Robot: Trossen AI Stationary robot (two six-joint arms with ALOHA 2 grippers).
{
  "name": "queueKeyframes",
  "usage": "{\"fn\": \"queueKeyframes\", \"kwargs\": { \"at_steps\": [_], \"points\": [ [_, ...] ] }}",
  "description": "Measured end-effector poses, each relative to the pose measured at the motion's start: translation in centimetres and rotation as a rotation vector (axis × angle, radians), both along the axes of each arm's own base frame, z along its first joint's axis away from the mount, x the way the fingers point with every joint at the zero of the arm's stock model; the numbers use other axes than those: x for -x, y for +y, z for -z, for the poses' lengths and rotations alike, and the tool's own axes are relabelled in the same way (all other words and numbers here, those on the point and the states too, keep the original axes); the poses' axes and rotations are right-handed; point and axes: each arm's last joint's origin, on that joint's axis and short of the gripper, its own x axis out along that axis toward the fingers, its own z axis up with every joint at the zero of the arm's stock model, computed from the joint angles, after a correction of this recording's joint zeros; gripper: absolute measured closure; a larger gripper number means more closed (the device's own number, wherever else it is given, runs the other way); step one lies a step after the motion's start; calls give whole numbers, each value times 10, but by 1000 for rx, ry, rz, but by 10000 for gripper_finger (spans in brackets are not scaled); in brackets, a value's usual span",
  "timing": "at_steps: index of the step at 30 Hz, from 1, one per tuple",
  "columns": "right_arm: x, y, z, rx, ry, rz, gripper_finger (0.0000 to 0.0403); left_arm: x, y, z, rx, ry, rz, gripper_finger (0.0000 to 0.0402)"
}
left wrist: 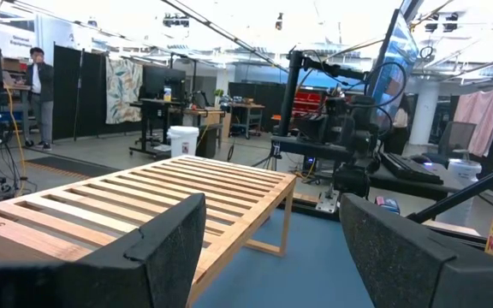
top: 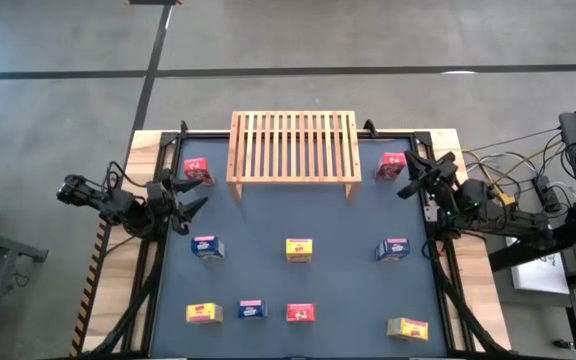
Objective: Stack cereal on shelf
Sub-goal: Put the top right red cereal box on the shelf
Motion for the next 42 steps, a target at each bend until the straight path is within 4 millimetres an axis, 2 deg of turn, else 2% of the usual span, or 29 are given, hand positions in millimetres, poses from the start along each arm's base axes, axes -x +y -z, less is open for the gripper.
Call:
{"fn": "queueKeyframes", "kwargs": {
  "at_steps": [14,19,22,27,35,39,42],
  "points": [
    [-11,-2,15,-119,83,-10,394,0,0,0,0,0,0,148],
    [-10,-5,23,-167,119,146,391,0,0,0,0,0,0,148],
    [-11,-5,26,-171,158,153,373,0,0,0,0,0,0,148],
    [-14,-6,29,-175,191,155,303,0,0,0,0,0,0,148],
    [-19,-7,33,-192,229,182,150,0,0,0,0,0,0,148],
    [-20,-7,35,-225,204,197,75,0,0,0,0,0,0,148],
    [-20,-8,38,-267,158,264,33,0,0,0,0,0,0,148]
  ]
}}
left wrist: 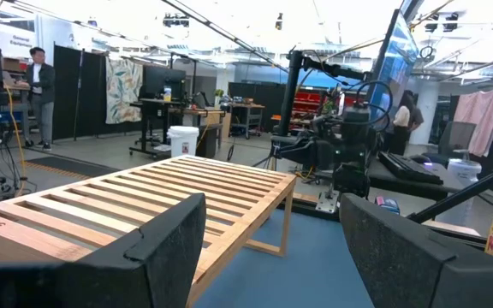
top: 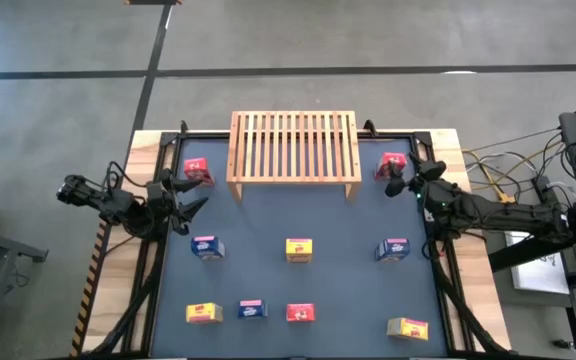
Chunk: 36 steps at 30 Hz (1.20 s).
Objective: Stack cereal on shelf
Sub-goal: Put the top right red cereal box on the shelf
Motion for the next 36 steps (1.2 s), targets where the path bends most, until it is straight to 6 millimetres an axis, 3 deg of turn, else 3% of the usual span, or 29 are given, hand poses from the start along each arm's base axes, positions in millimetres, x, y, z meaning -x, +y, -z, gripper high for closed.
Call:
{"fn": "queueKeyframes", "kwargs": {
  "at_steps": [4,19,36],
  "points": [
    [0,-1,8,-33,-30,97,18,0,0,0,0,0,-1,148],
    [-16,-4,37,-124,74,161,16,0,0,0,0,0,0,148],
    [-31,-9,56,-95,79,295,16,0,0,0,0,0,0,148]
  ]
}}
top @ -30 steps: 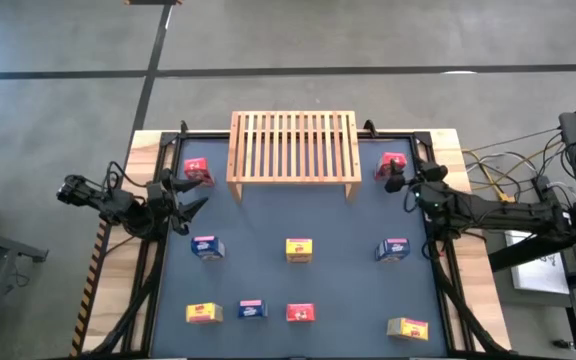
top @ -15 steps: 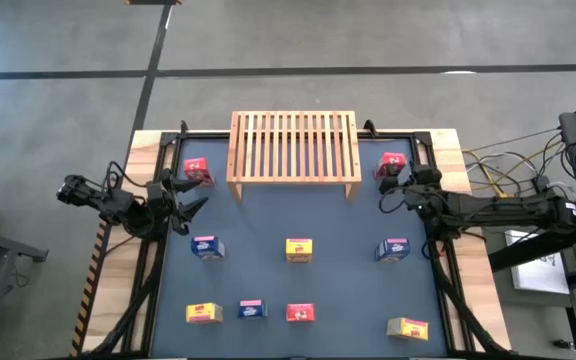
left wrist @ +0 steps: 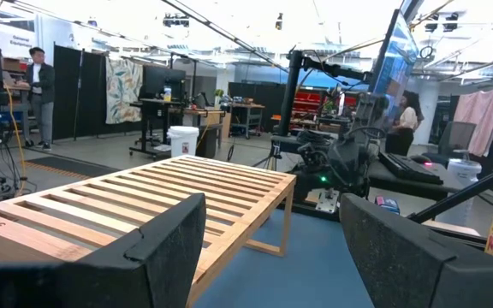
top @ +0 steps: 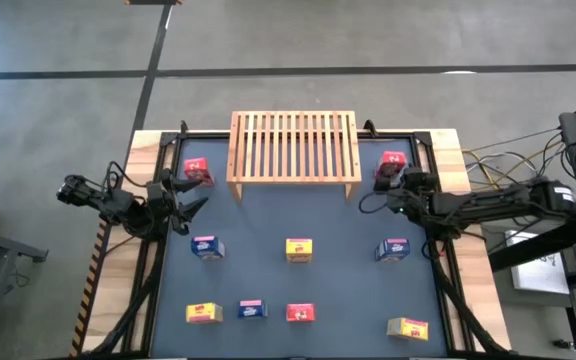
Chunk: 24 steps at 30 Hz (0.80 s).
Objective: Stack cereal on shelf
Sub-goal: Put the top right red cereal box on the shelf
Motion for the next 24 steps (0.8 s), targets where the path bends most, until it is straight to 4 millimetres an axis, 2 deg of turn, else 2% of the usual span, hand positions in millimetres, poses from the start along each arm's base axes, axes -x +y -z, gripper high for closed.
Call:
{"fn": "queueKeyframes", "kwargs": {
  "at_steps": [16,19,24],
  "points": [
    [-5,-1,14,-10,31,30,20,0,0,0,0,0,0,148],
    [-5,-1,14,-10,30,30,36,0,0,0,0,0,0,148],
    [-5,-1,14,-10,30,30,87,0,0,0,0,0,0,148]
  ]
}}
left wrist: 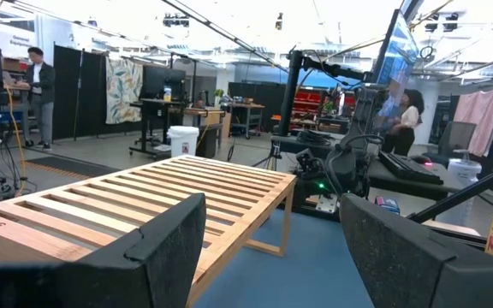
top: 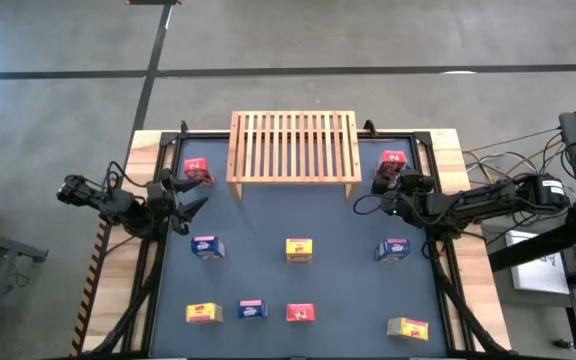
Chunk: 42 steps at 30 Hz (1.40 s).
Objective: Stack cereal on shelf
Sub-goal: Put the top right red cereal box on the shelf
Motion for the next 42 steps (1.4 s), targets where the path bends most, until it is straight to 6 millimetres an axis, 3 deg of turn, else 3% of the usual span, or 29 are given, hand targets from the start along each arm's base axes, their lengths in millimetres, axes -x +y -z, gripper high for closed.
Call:
{"fn": "queueKeyframes", "kwargs": {
  "at_steps": [6,14,22,32,42],
  "points": [
    [0,0,0,0,-1,0,140,0,0,0,0,0,0,148],
    [-1,0,-1,3,-14,0,177,0,0,0,0,0,0,148],
    [-5,-1,-8,14,17,-16,200,0,0,0,0,0,0,148],
    [-14,-2,-35,56,33,-57,222,0,0,0,0,0,0,148],
    [-9,-1,-29,58,61,-56,219,0,0,0,0,0,0,148]
  ]
}}
